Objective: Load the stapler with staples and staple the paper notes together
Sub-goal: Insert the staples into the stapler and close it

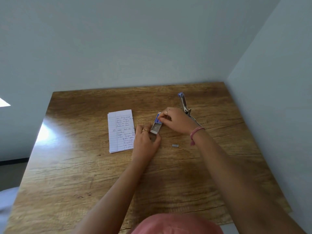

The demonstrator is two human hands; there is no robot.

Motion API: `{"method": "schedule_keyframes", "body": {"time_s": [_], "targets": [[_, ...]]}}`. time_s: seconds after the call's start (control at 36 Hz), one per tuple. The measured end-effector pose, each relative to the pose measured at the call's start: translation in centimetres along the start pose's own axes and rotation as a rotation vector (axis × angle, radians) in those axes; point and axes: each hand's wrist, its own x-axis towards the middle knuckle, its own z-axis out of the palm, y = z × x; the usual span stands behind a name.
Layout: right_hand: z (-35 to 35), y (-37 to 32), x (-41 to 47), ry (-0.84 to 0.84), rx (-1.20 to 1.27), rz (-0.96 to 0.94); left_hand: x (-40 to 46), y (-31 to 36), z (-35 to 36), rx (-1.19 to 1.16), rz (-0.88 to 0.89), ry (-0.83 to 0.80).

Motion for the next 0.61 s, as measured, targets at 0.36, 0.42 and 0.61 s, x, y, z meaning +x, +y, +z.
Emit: {"method": "schedule_keyframes", "body": {"time_s": [0.36, 0.42, 0.61], "targets": [[1.2, 0.8, 1.6, -0.008, 0.061, 0.2, 0.2, -0.2, -0.1, -0.034, 0.008, 0.004], [1.4, 0.7, 1.5, -0.02, 0.058, 0.208, 0.2, -0.3, -0.2, -0.062, 0.002, 0.014], [1.9, 0.4, 1.1, -0.002, 0.048, 0.186, 0.5, -0.9, -0.1, -0.126, -0.043, 0.037]]}}
